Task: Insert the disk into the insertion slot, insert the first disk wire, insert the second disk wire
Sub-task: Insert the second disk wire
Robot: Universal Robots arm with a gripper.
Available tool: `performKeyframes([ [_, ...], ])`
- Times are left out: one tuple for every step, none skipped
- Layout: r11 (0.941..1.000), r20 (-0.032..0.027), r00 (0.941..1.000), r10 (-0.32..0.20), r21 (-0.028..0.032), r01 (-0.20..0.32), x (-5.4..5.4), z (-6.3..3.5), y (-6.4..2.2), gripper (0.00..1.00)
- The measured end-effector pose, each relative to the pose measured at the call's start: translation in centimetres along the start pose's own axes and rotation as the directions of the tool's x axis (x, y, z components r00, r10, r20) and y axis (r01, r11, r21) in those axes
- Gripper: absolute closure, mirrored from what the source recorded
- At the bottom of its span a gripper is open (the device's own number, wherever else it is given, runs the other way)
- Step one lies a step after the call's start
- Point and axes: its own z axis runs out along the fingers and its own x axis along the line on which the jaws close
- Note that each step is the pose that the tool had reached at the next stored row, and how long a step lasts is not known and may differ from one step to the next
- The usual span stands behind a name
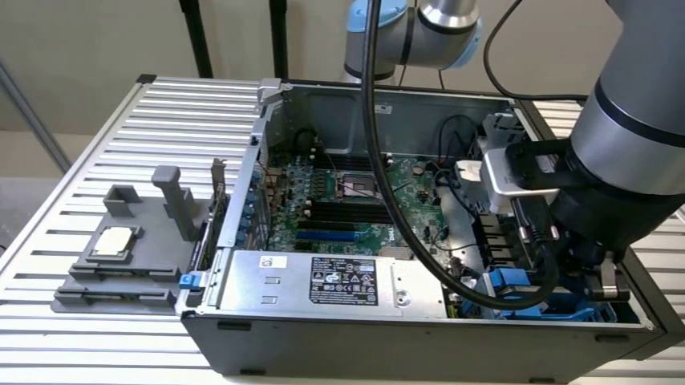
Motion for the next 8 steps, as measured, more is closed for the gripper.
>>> performKeyframes([
  [1.0000,-0.0002,1.0000,0.000,0.0000,0.000,-0.04,0.00,0.00,0.84],
  [1.0000,-0.0002,1.0000,0.000,0.0000,0.000,-0.08,0.00,0.00,0.84],
  [1.0000,-0.0002,1.0000,0.000,0.0000,0.000,-0.09,0.00,0.01,0.84],
  [1.0000,-0.0003,1.0000,0.000,0.0000,0.000,-0.09,0.00,0.01,0.84],
  [1.0000,-0.0002,1.0000,0.000,0.0000,0.000,-0.09,0.00,0.01,0.84],
  [1.0000,-0.0002,1.0000,0.000,0.0000,0.000,-0.09,0.00,0.01,0.84],
  [1.0000,-0.0001,1.0000,0.000,0.0000,0.000,-0.09,0.00,0.01,0.84],
  [1.0000,-0.0001,1.0000,0.000,0.0000,0.000,-0.09,0.00,0.01,0.84],
])
